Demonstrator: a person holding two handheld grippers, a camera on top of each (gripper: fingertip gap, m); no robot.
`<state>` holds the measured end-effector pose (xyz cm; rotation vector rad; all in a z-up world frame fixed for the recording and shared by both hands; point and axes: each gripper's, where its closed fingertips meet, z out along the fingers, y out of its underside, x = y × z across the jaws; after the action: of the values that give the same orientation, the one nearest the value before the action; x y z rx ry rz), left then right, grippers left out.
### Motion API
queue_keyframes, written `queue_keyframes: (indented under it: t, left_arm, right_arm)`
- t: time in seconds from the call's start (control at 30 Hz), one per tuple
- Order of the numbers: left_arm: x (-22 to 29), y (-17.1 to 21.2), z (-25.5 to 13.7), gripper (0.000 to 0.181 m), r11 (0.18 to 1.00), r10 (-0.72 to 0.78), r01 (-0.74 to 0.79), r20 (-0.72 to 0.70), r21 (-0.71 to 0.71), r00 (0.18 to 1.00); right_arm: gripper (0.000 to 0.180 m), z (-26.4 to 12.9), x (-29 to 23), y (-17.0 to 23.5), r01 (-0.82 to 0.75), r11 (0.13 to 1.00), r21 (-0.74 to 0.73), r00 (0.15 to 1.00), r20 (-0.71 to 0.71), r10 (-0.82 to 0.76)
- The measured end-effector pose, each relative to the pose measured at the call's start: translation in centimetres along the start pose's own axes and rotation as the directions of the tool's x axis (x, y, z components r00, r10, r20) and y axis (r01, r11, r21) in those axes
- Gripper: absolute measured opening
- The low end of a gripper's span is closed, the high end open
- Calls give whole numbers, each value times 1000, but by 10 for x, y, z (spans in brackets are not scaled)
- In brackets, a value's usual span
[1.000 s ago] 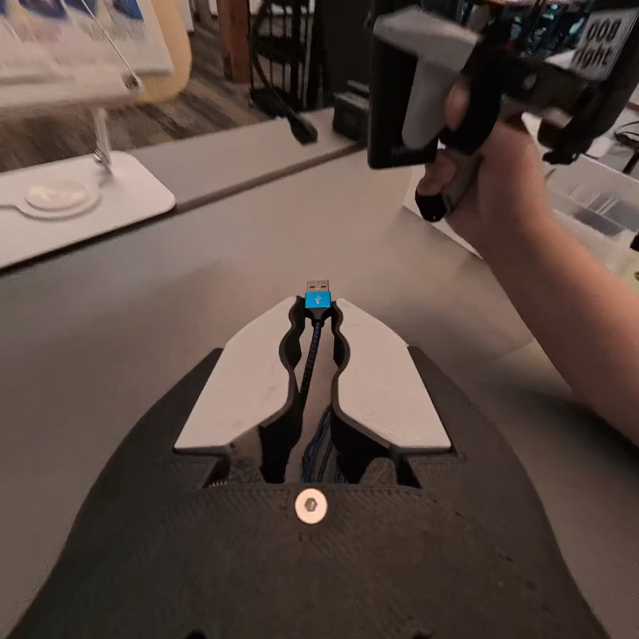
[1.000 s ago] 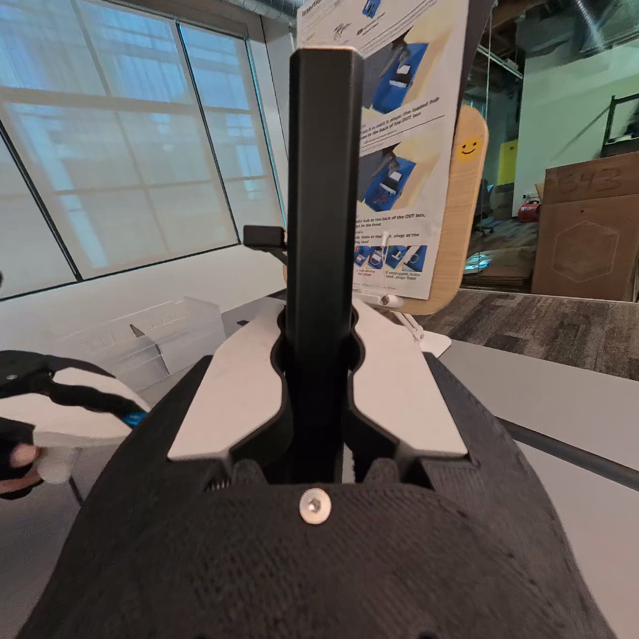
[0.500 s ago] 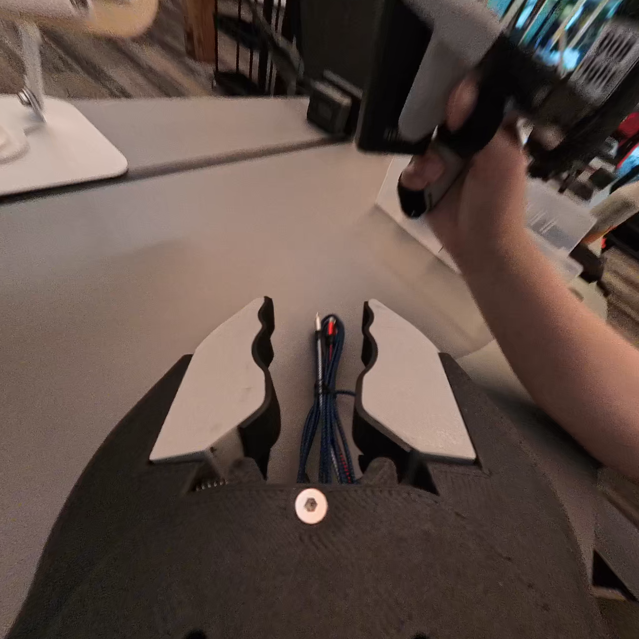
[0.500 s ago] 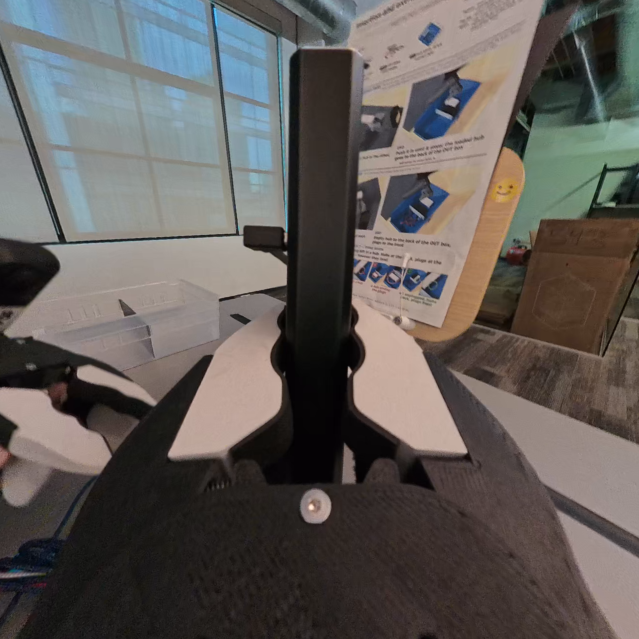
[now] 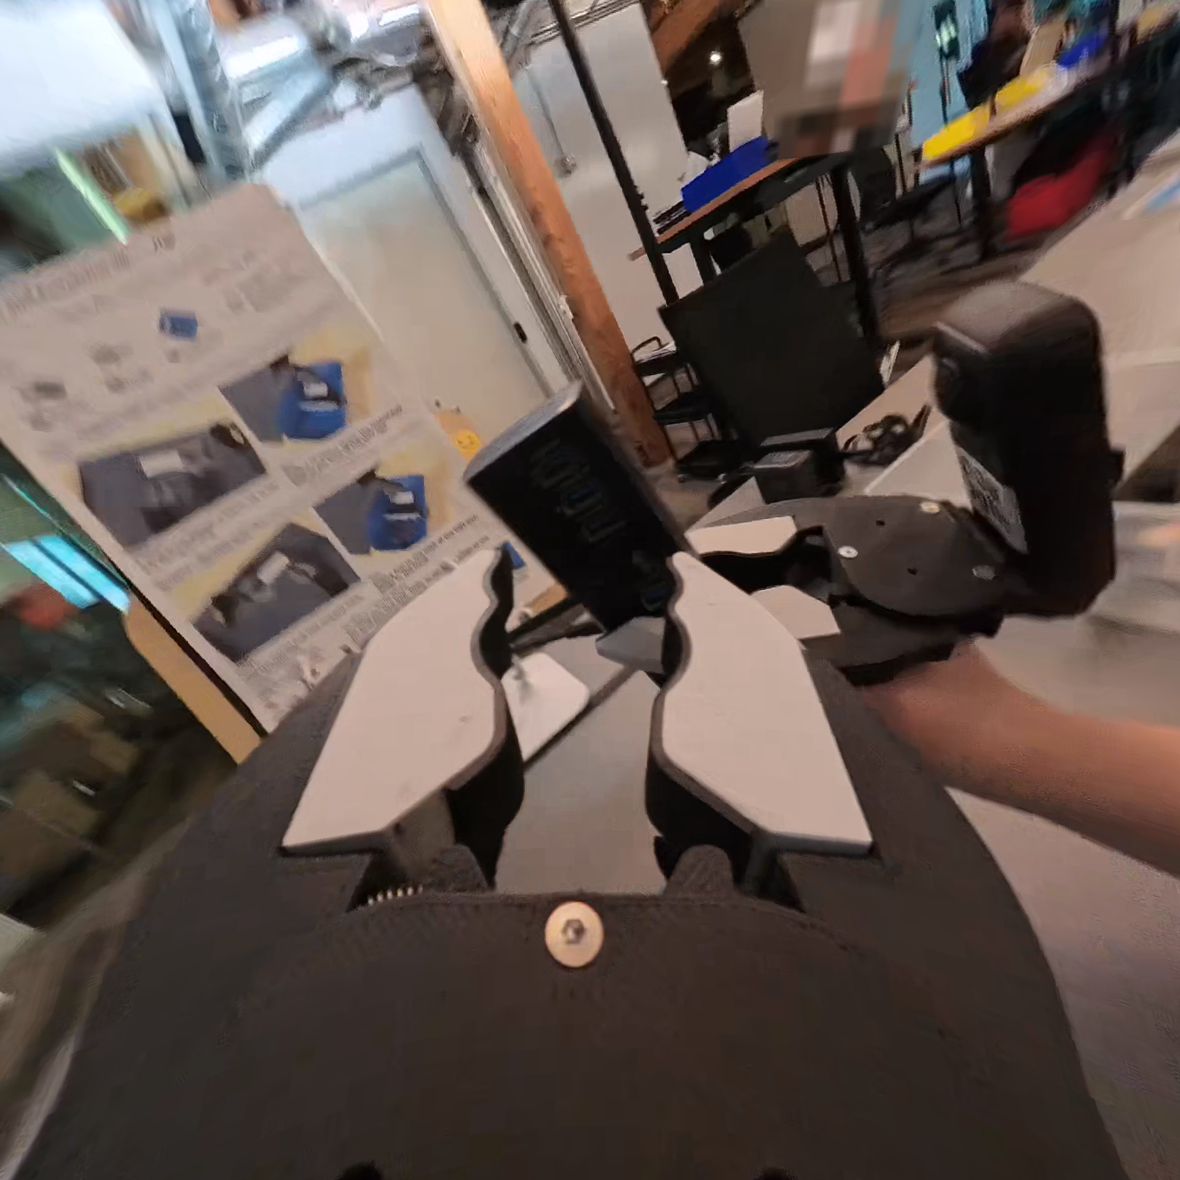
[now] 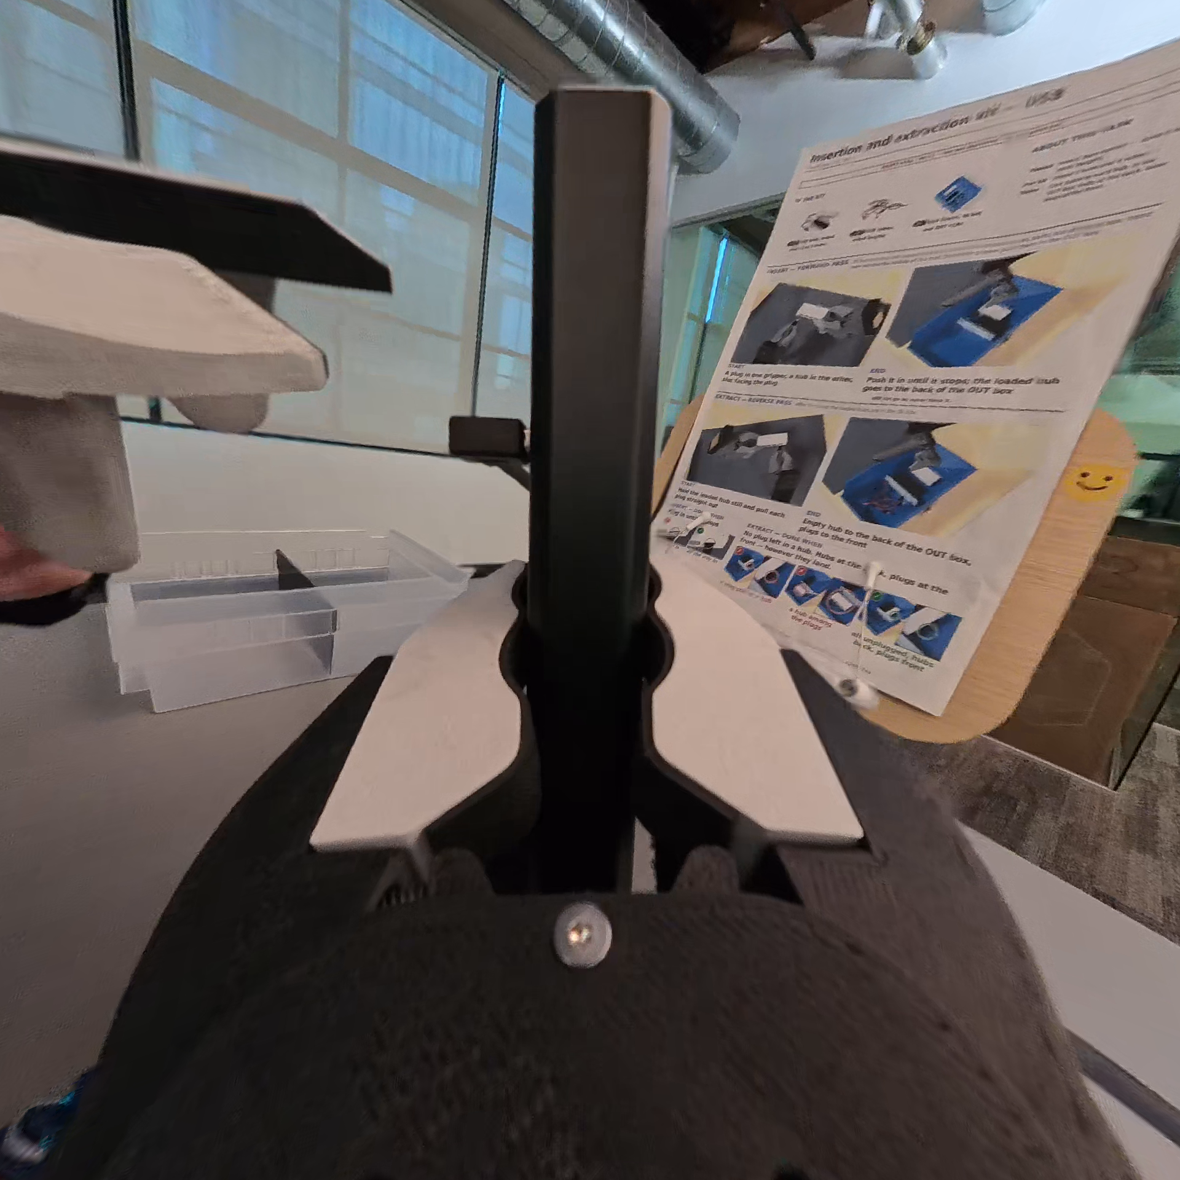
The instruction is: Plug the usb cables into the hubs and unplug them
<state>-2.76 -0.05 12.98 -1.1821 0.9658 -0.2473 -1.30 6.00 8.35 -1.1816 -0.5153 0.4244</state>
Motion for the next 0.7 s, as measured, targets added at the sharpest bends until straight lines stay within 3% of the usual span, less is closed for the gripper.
queue_keyframes:
  t: [0.07,0.13,0.2,0.43,0.7]
  left_arm:
    - [7,-2,1,36,975,222,-221,6,-4,975]
    - [8,4,5,31,883,467,-467,-4,-55,884]
    - [3,11,8,27,787,610,-610,-33,-92,792]
    - [0,24,17,17,675,719,-731,-134,-95,682]
    - [2,39,24,20,675,701,-725,-189,-136,688]
  right_arm:
    - [30,3,-5,5,-18,999,-34,999,26,19]
    - [30,4,-8,6,-32,999,-42,999,42,34]
    - [31,6,-9,8,-40,997,-63,998,47,43]
    - [30,10,-11,12,-72,992,-102,996,53,78]
    - [30,10,-11,16,-110,986,-125,991,68,119]
